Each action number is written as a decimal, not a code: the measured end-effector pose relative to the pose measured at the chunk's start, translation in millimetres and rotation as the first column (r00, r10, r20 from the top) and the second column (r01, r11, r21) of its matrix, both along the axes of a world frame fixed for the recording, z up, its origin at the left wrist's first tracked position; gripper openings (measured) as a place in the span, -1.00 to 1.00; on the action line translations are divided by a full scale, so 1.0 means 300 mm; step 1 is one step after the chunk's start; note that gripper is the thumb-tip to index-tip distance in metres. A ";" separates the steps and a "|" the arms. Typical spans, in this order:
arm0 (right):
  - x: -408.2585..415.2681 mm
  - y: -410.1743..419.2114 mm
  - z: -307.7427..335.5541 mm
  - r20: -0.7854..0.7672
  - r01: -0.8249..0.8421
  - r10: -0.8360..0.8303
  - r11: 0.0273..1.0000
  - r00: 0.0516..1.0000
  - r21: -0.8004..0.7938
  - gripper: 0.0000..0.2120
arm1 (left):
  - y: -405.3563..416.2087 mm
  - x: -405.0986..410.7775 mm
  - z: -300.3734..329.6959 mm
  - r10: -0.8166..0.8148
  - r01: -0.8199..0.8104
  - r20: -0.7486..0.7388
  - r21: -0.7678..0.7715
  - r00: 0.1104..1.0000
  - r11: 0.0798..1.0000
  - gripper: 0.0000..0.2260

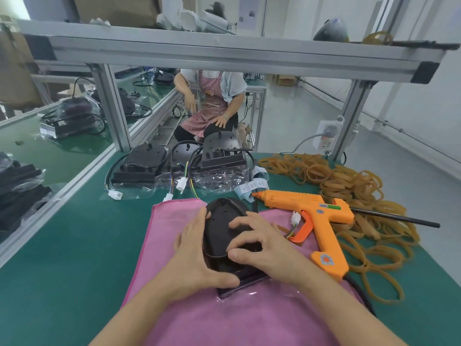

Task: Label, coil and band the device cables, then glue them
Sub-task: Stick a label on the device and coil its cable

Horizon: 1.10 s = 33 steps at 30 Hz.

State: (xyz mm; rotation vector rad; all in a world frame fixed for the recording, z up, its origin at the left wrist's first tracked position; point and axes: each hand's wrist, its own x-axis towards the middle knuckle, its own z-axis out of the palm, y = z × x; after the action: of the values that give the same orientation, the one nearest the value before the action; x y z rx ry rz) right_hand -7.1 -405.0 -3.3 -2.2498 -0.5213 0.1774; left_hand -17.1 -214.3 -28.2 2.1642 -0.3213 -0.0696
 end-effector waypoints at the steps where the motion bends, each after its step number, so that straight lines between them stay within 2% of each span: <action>1: -0.002 0.002 0.002 -0.005 -0.007 0.007 1.000 1.000 -0.010 -0.98 | -0.001 -0.003 -0.007 0.008 -0.015 0.058 0.116 0.998 0.993 0.20; 3: 0.000 0.009 0.003 0.020 -0.018 0.019 0.998 1.000 -0.068 -0.97 | -0.007 -0.008 -0.014 0.034 -0.070 0.148 0.241 0.988 0.968 0.23; 5: 0.001 0.020 0.006 0.077 -0.020 0.031 0.991 0.997 -0.129 -0.93 | -0.011 -0.003 -0.017 0.059 -0.106 0.179 0.271 0.982 0.957 0.22; 11: 0.014 0.042 0.015 0.107 -0.028 0.044 0.989 0.993 -0.147 -0.90 | 0.012 0.020 -0.011 0.029 -0.070 0.144 0.284 0.989 0.956 0.21; 14: 0.040 0.075 0.053 0.154 -0.059 0.106 0.957 0.982 -0.283 -0.82 | 0.015 0.030 -0.009 0.025 -0.065 0.137 0.298 0.990 0.952 0.19; 16: 0.049 0.098 0.078 0.158 -0.112 0.175 0.933 0.972 -0.343 -0.83 | 0.025 0.038 -0.003 0.008 -0.047 0.123 0.321 0.992 0.946 0.20; 18: 0.053 0.105 0.097 0.110 -0.147 0.187 0.945 0.976 -0.293 -0.86 | 0.043 0.051 0.007 -0.027 -0.016 0.108 0.378 0.994 0.926 0.20; 20: 0.063 0.094 0.128 0.073 -0.126 0.143 0.972 0.987 -0.200 -0.86 | 0.063 0.071 0.022 -0.062 0.004 0.100 0.497 0.993 0.868 0.22; 22: 0.067 0.071 0.164 0.174 -0.089 0.138 0.960 0.975 -0.266 -0.88 | 0.074 0.088 0.037 -0.089 0.033 0.067 0.587 0.994 0.809 0.26; 25: 0.029 0.014 0.146 0.338 -0.061 0.181 0.940 0.923 -0.335 -0.83 | 0.078 0.093 0.042 -0.108 0.062 0.043 0.587 0.993 0.807 0.23; 29: -0.051 -0.046 0.060 0.180 -0.057 0.079 0.991 0.980 -0.125 -0.80 | 0.077 0.089 0.030 -0.112 0.053 0.074 0.558 0.991 0.828 0.17; 31: -0.052 -0.046 0.041 0.216 -0.036 0.056 0.995 0.975 -0.095 -0.77 | 0.073 0.088 0.040 -0.145 0.063 0.093 0.592 0.985 0.804 0.12; 33: -0.062 -0.016 0.024 0.326 -0.050 0.094 0.989 0.941 -0.142 -0.73 | 0.071 0.078 0.050 -0.160 0.056 0.104 0.644 0.982 0.763 0.07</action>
State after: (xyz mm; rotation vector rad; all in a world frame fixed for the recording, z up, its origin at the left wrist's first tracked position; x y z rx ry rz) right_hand -25.7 -409.8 3.8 -2.4050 -0.7921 -0.1391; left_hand 6.1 -193.1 -13.1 2.8425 -0.5796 -0.0879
